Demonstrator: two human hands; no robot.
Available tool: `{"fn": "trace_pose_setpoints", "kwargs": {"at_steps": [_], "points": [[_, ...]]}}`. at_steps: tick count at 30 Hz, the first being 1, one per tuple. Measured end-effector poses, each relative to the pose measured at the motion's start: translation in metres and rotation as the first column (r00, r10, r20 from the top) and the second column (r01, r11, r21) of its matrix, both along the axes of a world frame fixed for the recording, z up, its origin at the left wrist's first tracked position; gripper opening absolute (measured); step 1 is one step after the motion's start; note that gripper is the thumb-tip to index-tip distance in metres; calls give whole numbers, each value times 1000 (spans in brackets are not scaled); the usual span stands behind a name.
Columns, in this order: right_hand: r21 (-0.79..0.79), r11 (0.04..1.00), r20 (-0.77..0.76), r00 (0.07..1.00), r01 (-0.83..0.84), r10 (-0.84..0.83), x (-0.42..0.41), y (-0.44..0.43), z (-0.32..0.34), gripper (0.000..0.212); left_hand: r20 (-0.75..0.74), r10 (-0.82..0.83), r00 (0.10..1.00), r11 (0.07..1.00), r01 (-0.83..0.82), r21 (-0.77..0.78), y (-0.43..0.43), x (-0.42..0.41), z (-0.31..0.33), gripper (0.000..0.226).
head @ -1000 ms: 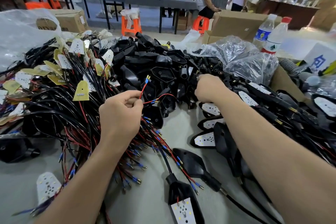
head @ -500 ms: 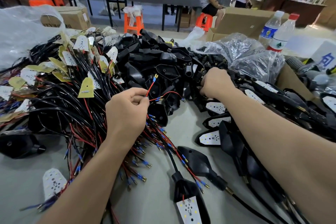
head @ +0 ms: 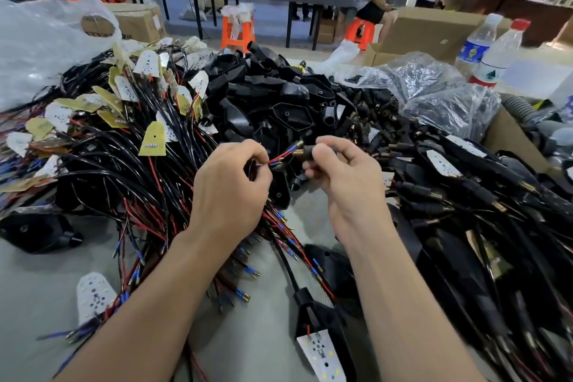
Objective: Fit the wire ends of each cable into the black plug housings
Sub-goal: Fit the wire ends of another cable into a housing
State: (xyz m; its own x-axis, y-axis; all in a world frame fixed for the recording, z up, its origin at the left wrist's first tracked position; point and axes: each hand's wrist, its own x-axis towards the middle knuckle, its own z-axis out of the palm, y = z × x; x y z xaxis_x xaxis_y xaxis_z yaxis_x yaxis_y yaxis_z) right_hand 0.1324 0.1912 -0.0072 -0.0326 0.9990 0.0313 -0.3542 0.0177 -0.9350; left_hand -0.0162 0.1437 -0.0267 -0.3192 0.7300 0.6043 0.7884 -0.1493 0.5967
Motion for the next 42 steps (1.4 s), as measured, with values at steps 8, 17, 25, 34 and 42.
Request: {"fn": "trace_pose_setpoints", "kwargs": {"at_steps": [8,17,25,34,42], "points": [[-112,993,-116,993,-37,24,6,0,0,15,168,29,985,999,-23,-39,0,2,2,29],[67,997,264,964,-47,28,20,0,-2,28,172,-66,983,997,74,-38,1,0,3,26],[411,903,679,618,126,-395,23,-1,-14,38,104,-147,984,988,151,-25,-3,0,1,34],[474,879,733,578,-55,-359,13,-5,-18,37,16,-144,989,987,145,-69,-3,3,3,29],[418,900,740,620,-122,-259,4,-9,-22,44,134,-162,978,982,173,-74,-6,11,3,39]]}}
